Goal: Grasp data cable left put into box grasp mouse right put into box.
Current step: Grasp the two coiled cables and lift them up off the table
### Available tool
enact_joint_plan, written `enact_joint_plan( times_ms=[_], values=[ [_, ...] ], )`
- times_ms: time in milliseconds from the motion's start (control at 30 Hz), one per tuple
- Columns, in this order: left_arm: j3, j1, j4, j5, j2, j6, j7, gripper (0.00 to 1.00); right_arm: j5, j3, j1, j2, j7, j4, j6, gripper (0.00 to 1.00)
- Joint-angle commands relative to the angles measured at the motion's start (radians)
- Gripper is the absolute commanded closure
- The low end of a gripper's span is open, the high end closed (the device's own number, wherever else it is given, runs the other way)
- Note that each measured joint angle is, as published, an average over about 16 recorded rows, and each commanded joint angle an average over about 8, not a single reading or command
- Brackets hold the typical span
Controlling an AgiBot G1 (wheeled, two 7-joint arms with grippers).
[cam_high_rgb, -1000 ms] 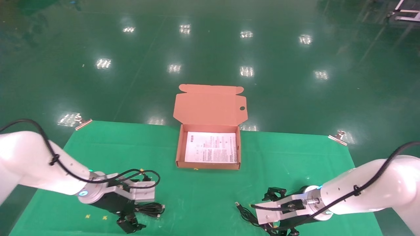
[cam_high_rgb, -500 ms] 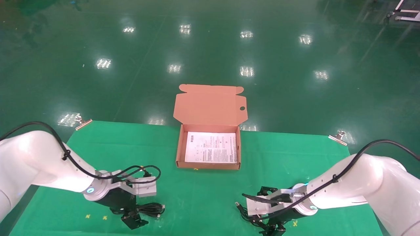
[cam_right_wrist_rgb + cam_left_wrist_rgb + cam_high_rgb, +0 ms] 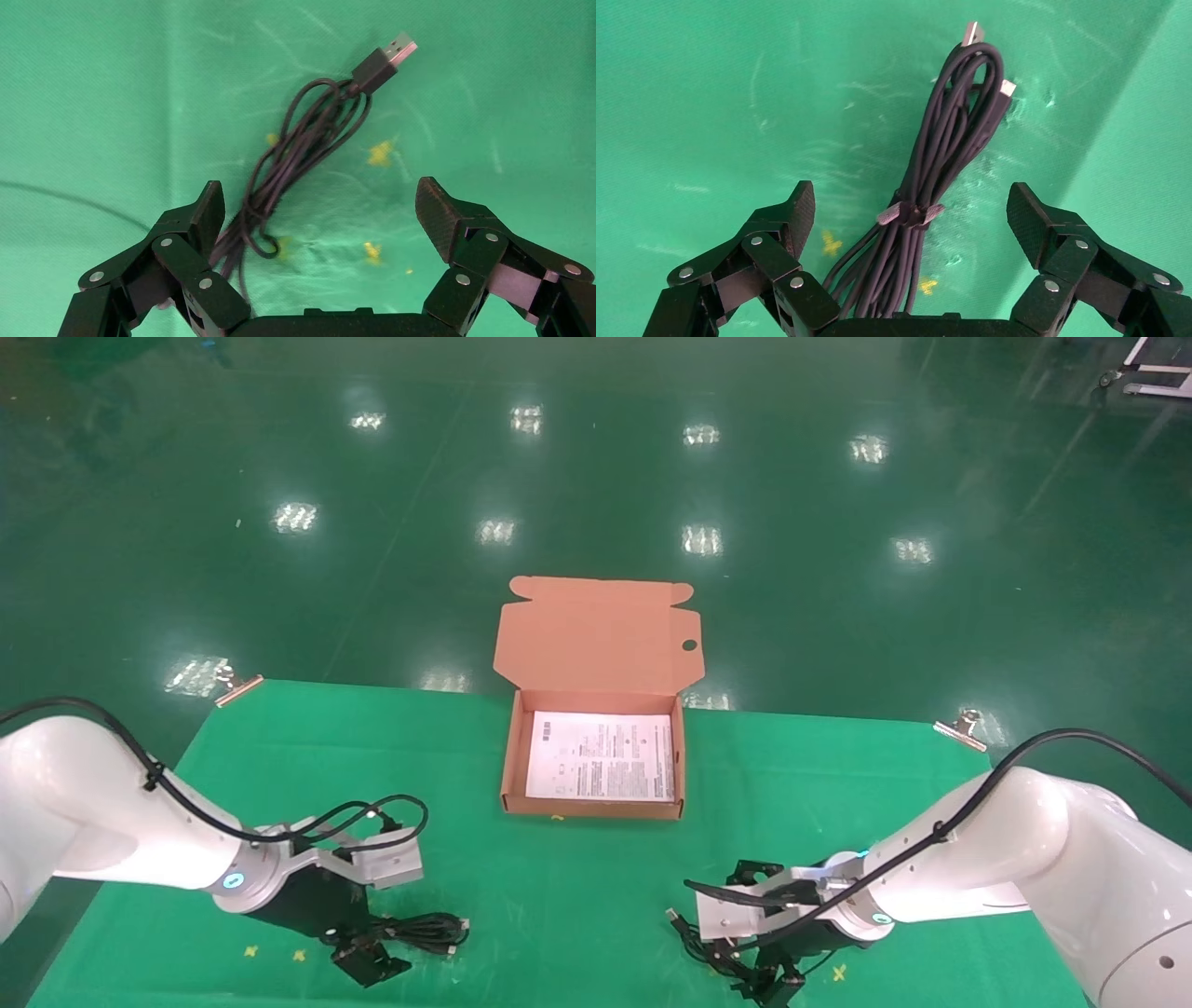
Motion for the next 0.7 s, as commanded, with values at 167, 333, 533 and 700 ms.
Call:
enact_joint_plan(
  times_ms=[167, 333, 533, 700],
  values=[
    [-0.006, -0.001, 0.014, -0.009, -0.002, -0.005, 0.001, 1.00, 0.003, 0.001, 0.001, -0.003, -0.007, -0.007, 0.007, 1.00],
    [-0.003, 0.000, 0.005, -0.006, -0.002, -0.002, 0.000, 1.00, 0.001, 0.001, 0.001, -0.001, -0.003, -0.002, 0.003, 1.00],
    [-0.001, 0.000, -0.001, -0.002, -0.001, 0.000, 0.000, 1.00, 0.000, 0.000, 0.000, 0.000, 0.001, 0.002, -0.001, 1.00],
    [0.000, 0.000, -0.005, 0.000, -0.001, 0.001, -0.001, 1.00, -0.001, 0.000, 0.000, 0.001, 0.002, 0.004, -0.002, 1.00]
  ],
)
